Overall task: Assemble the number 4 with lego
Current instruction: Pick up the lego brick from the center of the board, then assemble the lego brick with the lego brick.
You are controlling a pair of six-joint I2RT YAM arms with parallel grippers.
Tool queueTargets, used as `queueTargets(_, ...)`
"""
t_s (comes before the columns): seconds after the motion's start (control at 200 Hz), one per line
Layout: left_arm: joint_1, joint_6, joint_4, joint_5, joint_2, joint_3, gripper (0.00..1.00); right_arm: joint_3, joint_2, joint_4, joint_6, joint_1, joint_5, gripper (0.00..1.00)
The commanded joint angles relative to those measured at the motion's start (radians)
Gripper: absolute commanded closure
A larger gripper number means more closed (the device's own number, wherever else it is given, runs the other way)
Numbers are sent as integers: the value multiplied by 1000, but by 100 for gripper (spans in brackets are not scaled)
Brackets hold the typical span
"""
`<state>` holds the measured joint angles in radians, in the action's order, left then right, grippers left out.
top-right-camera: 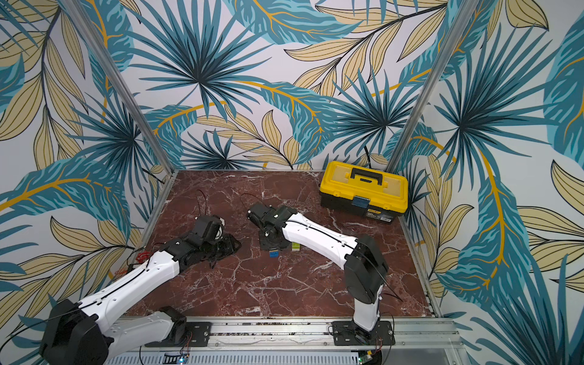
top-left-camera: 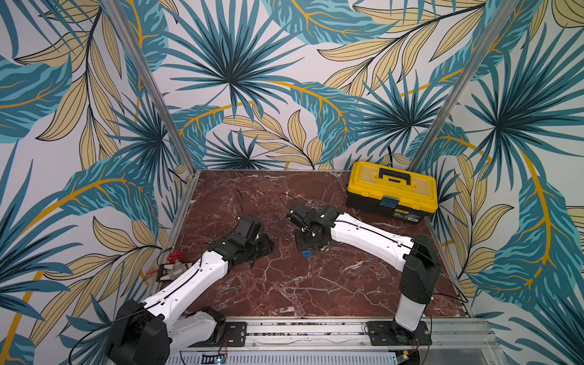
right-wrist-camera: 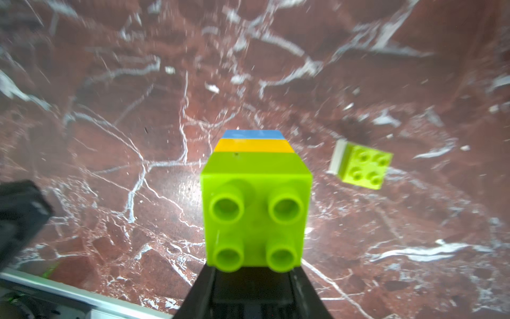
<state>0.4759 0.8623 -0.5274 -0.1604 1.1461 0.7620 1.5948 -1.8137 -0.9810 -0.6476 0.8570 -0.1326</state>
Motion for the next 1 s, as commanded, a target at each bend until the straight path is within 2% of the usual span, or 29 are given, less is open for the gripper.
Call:
queueTargets(0.0, -6, -5, 41, -37, 21, 11, 65, -5, 31, -61, 70, -47, -1, 81)
queueTargets(0.03, -5, -3, 51, -47, 29, 8, 66, -9, 40, -66, 77, -92, -2, 81)
queueTargets(0.145, -1, 7, 96, -80, 59, -7, 67, -26, 60, -75, 109, -158, -5, 81)
queueTargets(0.36, 29, 22, 159, -117, 120, -17, 68, -65, 45, -68, 149, -237, 19, 81)
queueTargets(0.661, 86, 43, 212, -124, 187, -14, 69, -97, 15, -46, 180, -266, 59, 80)
queueTargets(0.996, 93, 39, 212, -123, 208, -2, 69, -113, -12, -15, 151, -266, 68, 80)
